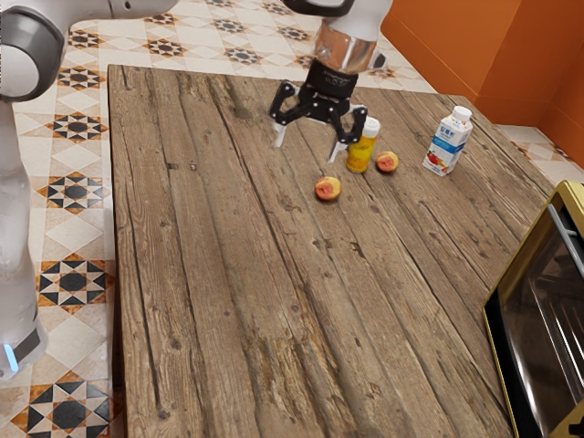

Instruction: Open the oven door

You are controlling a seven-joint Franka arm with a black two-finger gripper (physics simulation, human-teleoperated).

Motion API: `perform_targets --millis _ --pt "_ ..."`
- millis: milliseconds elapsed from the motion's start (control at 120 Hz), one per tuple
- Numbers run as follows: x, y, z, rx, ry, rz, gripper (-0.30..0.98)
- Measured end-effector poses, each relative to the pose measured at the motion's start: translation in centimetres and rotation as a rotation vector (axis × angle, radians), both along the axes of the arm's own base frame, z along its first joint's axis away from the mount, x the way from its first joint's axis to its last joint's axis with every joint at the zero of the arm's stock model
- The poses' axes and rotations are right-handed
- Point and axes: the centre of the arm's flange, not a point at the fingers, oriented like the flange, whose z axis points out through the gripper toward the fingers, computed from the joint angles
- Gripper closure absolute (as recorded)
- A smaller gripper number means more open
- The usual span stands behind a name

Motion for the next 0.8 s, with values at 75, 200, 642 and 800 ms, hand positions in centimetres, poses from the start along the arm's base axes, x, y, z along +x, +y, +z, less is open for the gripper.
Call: perform_targets --millis 75,200,642,800 --pt "0.6 0.0 0.0 0.003 -0.018 0.127 0.00" --pt "2.0 -1.2 -0.5 0.010 -0.029 0.283 0.00" --pt "10.0 -19.5 2.5 -0.139 -0.455 0.274 0.00" --pt "11.4 -23.7 0.7 -0.170 -0.566 0.232 0.00"
